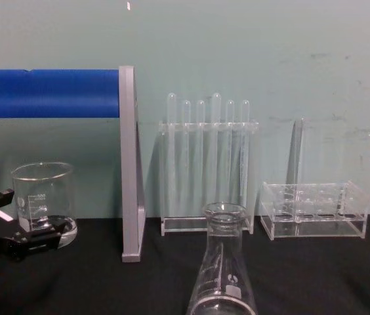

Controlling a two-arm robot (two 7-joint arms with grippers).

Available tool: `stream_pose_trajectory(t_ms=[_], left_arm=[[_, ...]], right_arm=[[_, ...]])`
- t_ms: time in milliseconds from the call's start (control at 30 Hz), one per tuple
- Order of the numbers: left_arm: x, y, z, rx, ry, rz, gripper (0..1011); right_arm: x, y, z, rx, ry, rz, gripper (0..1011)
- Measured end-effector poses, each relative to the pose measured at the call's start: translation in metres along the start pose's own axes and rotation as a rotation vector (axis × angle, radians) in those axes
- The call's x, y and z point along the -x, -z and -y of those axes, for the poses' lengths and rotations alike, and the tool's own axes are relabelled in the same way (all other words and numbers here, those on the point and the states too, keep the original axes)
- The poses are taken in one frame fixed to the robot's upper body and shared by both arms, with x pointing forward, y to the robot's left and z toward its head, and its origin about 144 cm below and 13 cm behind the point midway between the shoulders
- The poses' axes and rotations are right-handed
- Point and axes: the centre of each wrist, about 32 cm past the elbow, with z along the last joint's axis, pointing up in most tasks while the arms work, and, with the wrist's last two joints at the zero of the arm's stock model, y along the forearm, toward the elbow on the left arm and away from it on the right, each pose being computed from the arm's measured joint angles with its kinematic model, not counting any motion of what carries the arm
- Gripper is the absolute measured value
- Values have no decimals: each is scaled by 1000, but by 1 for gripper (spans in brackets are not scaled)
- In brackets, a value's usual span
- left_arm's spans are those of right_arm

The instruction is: Grasp the erlenmeyer flask with one hand, shake it three times, then place it back.

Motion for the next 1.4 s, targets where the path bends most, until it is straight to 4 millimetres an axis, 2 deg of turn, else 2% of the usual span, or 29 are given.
stream_pose_trajectory(t_ms=[1000,1233,1400], left_arm=[[0,0,0,0,0,0,1001],[0,0,0,0,0,0,1001],[0,0,0,0,0,0,1001]], right_arm=[[1,-1,2,-7,-19,-14,1003],[10,-6,8,-31,-70,-66,1003],[24,-12,13,-57,-138,-134,1003]])
